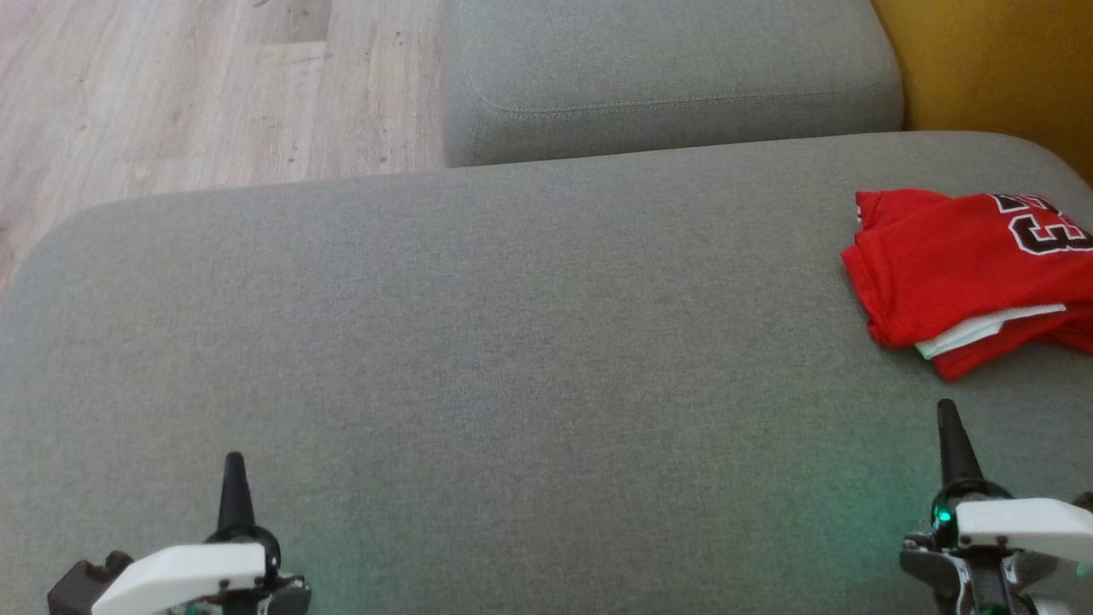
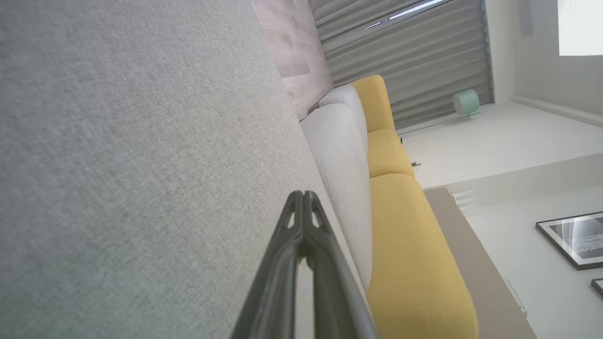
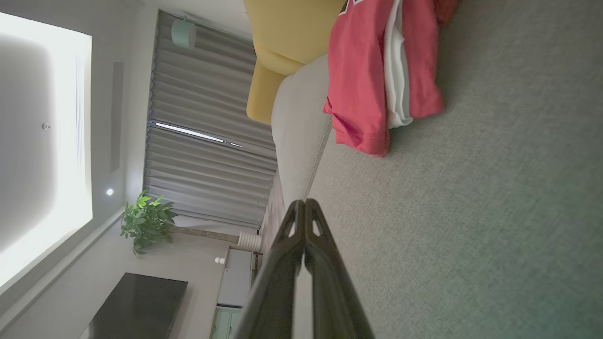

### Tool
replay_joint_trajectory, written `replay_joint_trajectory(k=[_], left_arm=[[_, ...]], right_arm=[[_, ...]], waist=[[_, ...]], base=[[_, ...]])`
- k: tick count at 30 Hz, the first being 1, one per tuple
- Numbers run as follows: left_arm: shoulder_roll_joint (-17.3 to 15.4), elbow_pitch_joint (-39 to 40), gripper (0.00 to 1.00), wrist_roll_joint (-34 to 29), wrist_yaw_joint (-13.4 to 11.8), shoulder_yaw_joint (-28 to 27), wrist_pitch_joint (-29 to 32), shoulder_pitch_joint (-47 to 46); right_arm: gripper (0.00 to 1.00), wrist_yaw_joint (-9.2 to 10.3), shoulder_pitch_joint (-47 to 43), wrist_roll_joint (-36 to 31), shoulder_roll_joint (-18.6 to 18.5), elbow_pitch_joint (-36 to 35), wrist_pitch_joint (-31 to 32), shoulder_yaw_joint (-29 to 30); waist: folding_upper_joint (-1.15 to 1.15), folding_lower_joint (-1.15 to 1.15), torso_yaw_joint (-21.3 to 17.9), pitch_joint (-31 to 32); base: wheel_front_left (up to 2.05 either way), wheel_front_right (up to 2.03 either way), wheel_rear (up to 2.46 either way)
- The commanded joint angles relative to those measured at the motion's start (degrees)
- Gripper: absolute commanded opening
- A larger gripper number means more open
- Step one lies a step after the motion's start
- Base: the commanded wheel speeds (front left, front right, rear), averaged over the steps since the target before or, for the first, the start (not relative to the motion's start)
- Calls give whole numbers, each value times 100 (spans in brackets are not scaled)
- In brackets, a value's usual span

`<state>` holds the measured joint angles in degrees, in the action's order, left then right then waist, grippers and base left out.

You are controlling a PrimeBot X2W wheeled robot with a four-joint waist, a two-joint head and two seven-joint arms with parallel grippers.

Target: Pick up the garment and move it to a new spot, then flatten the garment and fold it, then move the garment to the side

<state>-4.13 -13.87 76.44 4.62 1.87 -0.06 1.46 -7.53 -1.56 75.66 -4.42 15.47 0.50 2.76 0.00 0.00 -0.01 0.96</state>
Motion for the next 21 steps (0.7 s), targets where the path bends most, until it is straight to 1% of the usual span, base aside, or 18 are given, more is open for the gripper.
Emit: replay_joint_trajectory(k=[1,21], left_arm=[[-64,152,0,146,47,-194,40,-320],[-50,25,0,1450,239,-520,379,-661]], right_arm=[[0,3,386,161,-26,-183,39,-47],[0,4,685,1468,21,-161,380,158]], waist=[[0,0,0,-5],[0,0,1,-93]], base=[[0,0,0],[0,0,0]])
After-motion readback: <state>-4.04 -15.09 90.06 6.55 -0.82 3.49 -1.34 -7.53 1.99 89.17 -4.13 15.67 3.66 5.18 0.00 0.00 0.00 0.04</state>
